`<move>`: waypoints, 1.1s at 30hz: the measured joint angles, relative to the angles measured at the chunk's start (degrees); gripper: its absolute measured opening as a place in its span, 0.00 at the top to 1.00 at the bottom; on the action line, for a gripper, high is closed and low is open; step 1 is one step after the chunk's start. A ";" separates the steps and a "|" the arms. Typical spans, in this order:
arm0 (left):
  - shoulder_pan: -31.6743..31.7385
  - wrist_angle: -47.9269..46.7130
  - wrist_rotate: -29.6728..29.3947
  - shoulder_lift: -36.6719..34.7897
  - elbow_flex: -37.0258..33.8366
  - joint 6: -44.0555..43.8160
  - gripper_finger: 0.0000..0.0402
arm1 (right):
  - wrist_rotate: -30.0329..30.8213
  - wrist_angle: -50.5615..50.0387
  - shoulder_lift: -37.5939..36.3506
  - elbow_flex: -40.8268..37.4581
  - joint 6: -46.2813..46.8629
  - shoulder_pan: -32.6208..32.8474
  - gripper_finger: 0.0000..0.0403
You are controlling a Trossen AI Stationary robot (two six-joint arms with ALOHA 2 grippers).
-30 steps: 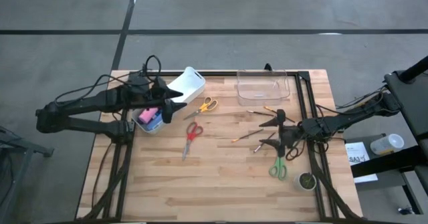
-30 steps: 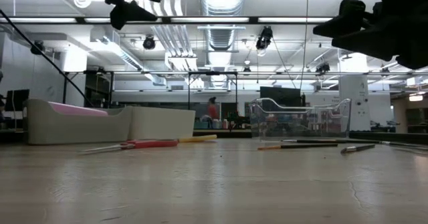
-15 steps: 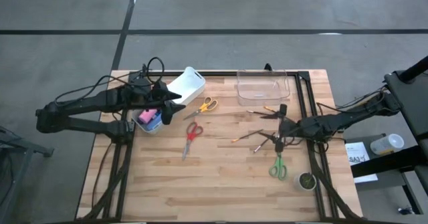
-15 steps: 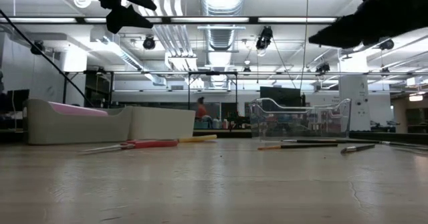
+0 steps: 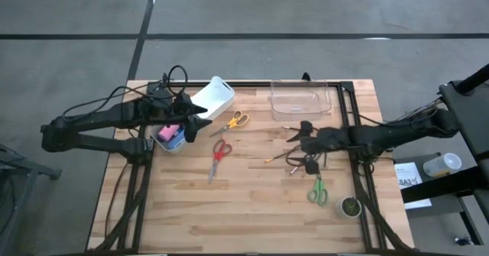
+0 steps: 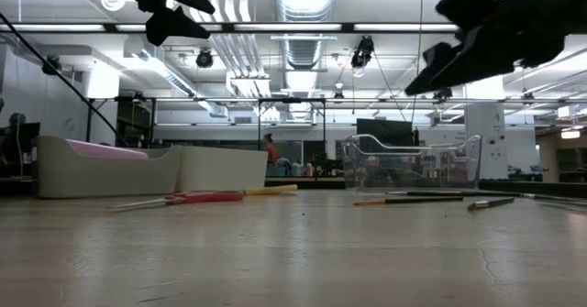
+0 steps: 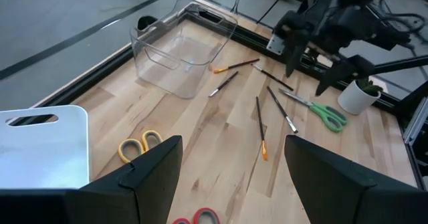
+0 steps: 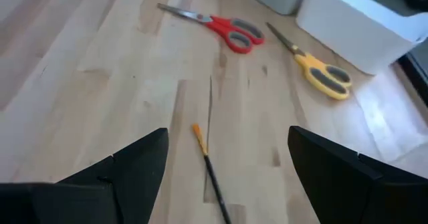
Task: Pick & Place Paint Supplies
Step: Put the bottom gold paint brush into the white bin
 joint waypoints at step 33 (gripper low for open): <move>0.00 -0.01 0.02 0.00 0.00 -0.02 0.32 | -20.07 32.53 42.45 1.02 -1.38 -9.15 0.24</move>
